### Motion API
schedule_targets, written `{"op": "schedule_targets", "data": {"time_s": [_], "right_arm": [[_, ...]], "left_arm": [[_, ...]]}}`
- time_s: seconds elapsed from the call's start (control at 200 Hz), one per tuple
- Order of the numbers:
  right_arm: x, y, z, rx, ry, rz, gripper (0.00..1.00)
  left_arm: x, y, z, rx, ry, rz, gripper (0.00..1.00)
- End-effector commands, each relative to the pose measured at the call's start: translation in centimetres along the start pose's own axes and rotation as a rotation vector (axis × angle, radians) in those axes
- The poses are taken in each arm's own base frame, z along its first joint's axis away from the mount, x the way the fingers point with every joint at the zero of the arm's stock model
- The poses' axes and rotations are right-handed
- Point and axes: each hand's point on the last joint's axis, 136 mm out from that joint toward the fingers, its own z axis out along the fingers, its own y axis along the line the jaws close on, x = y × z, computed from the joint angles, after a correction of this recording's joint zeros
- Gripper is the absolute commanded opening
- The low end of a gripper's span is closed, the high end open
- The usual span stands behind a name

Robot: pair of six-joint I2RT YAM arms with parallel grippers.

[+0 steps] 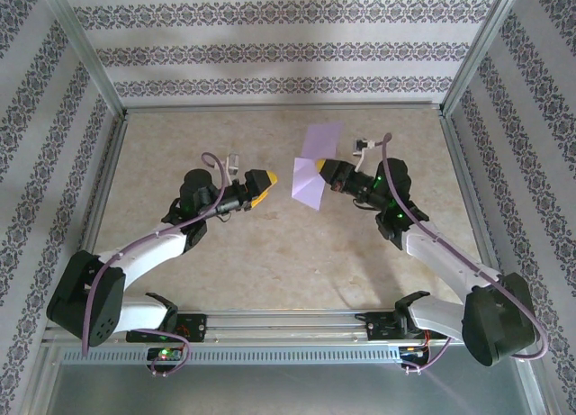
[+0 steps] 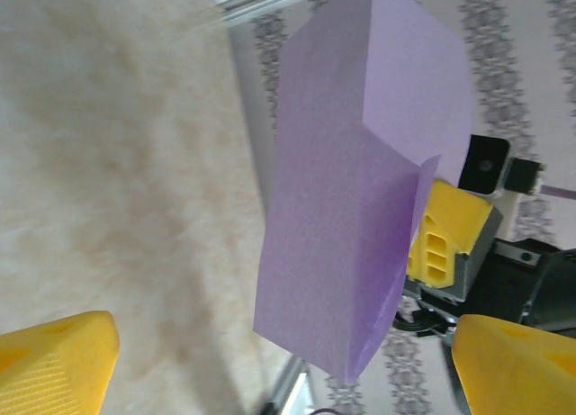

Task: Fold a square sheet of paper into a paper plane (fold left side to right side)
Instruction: Turn over the paper at the center of the table.

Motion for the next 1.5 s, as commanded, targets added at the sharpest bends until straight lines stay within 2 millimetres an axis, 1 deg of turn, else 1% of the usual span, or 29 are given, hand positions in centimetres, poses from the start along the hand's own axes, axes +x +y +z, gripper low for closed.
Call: {"op": "schedule_targets", "data": {"time_s": [0.0,0.17,0.315,0.38,0.45,0.575,0.775,0.889,0.979,1.069,1.134,1.209,1.324,1.419,1.494], "right_arm": [[-1.2,2.8,0.3,-0.080,-0.018,0.008,0.00],[-0.5,4.0,1.6,-0.107,0.012,0.011,0.00],[0.2,5.1,2.6,-0.145,0.032,0.020,0.00],[0.4,5.2,2.9,-0.154,0.037,0.028,0.00],[0.7,5.1,3.1,-0.152,0.043,0.030,0.00],[1.0,4.5,3.1,-0.138,0.043,0.039,0.02],[1.1,4.3,2.8,-0.132,0.040,0.047,0.08],[1.0,4.0,2.4,-0.127,0.034,0.050,0.13],[0.8,3.6,1.9,-0.115,0.023,0.050,0.21],[0.7,2.7,1.1,-0.083,0.019,0.041,0.30],[0.7,1.6,0.3,-0.043,0.014,0.037,0.35],[0.9,-0.3,-0.9,0.024,0.007,0.031,0.39],[2.0,-3.6,-3.0,0.199,0.033,-0.020,0.45],[2.8,-6.5,-5.3,0.396,0.070,-0.094,0.50],[3.1,-8.5,-7.4,0.542,0.088,-0.142,0.53]], "left_arm": [[-0.8,-5.7,0.6,0.182,0.011,0.023,0.95],[-0.7,-7.2,1.5,0.227,0.013,0.031,0.95],[-0.7,-7.3,2.2,0.254,0.022,0.008,0.93],[-0.5,-7.4,2.4,0.262,0.027,0.004,0.92],[-0.5,-7.7,2.5,0.273,0.031,0.007,0.89],[-0.6,-7.9,2.6,0.276,0.031,0.011,0.71],[-0.5,-7.1,2.8,0.254,0.033,-0.002,0.44],[-0.5,-6.8,2.9,0.242,0.032,-0.006,0.28],[-0.4,-6.3,3.0,0.225,0.033,-0.013,0.16],[-0.2,-5.8,3.0,0.206,0.037,-0.016,0.09],[-0.1,-5.3,3.0,0.180,0.042,-0.013,0.08],[0.3,-4.6,2.9,0.121,0.057,0.013,0.07],[1.1,-2.3,2.0,-0.079,0.099,0.094,0.05],[1.4,-0.2,0.3,-0.281,0.135,0.182,0.04],[1.6,1.1,-1.1,-0.419,0.168,0.232,0.02]]}}
